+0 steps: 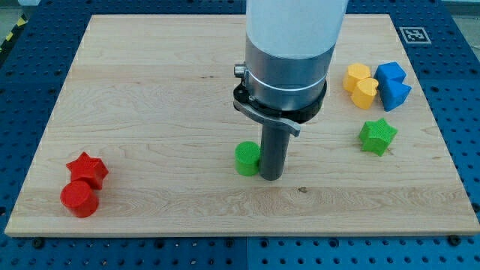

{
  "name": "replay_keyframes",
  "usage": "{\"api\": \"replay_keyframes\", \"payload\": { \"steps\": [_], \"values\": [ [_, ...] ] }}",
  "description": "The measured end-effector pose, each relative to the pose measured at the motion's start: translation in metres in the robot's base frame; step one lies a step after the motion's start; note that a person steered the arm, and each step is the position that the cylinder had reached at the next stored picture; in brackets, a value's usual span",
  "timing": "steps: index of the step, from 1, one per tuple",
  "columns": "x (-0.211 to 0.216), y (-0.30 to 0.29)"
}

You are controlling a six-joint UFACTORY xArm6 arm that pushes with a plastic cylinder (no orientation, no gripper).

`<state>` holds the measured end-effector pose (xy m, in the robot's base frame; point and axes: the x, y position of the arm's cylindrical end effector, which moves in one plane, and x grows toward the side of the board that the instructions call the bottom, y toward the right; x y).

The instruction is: Move the green circle right to the red circle

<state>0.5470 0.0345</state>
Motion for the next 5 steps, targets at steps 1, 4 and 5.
{"api": "replay_keyframes", "payload": {
  "steps": [1, 4, 5],
  "values": [
    [0.0, -0.013],
    [0.017, -0.048],
    [0.017, -0.039]
  ]
}}
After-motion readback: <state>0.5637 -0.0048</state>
